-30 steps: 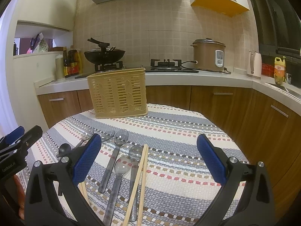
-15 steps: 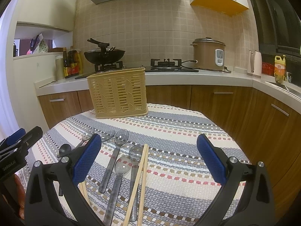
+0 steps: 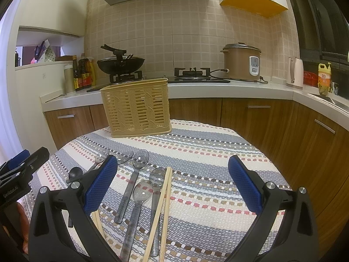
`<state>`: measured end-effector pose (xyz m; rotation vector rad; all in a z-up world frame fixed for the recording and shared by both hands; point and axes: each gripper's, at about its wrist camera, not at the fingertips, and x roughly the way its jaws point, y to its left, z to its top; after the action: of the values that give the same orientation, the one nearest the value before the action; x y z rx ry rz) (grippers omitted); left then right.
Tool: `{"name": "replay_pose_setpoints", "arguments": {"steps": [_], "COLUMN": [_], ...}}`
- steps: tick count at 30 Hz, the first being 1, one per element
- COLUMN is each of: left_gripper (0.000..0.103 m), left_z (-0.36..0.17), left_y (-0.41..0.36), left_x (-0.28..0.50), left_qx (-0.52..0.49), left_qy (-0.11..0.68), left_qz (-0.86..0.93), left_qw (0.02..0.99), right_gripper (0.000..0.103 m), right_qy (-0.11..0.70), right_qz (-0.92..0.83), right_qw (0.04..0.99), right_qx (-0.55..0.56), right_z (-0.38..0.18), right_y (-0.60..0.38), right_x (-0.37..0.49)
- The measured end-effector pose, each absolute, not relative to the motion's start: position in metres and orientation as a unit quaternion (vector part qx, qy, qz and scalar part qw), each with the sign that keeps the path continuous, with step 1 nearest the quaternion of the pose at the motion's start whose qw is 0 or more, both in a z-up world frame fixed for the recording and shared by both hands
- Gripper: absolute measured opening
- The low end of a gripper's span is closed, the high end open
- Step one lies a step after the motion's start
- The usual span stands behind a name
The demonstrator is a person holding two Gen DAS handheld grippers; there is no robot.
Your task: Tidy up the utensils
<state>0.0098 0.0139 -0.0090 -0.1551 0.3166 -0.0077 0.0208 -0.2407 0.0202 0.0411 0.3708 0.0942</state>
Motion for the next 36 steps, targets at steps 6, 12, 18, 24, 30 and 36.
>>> {"name": "replay_pose_setpoints", "arguments": {"steps": [6, 12, 18, 24, 30, 36], "left_gripper": [0.095, 0.095, 0.095, 0.095, 0.095, 0.095], "left_z": [-0.008, -0.005, -0.002, 0.001, 0.002, 0.001], "left_y": [0.012, 0.008, 0.005, 0.005, 0.007, 0.009], "left_x": [0.007, 0.003, -0.002, -0.006, -0.006, -0.006], "left_qx": [-0.074, -0.068, -0.06, -0.061, -0.065, -0.069], "left_qy": [0.153, 0.146, 0.135, 0.122, 0.121, 0.121], "left_qz": [-0.005, -0.006, -0.004, -0.011, -0.011, -0.011], "left_qw": [0.985, 0.987, 0.989, 0.991, 0.99, 0.99], "right_gripper": [0.097, 0.097, 0.097, 0.097, 0.097, 0.097], "right_qy": [0.184, 0.181, 0.168, 0.153, 0.149, 0.154], "right_qz": [0.047, 0.046, 0.046, 0.042, 0.039, 0.035], "right_qw": [0.982, 0.982, 0.984, 0.987, 0.988, 0.987], "right_qx": [0.021, 0.021, 0.023, 0.013, -0.001, -0.003], "right_z": [0.02, 0.021, 0.024, 0.028, 0.028, 0.027], "right_y": [-0.242, -0.242, -0.244, -0.24, -0.234, -0.233], "right_x": [0.021, 0.02, 0.016, 0.011, 0.009, 0.011]}}
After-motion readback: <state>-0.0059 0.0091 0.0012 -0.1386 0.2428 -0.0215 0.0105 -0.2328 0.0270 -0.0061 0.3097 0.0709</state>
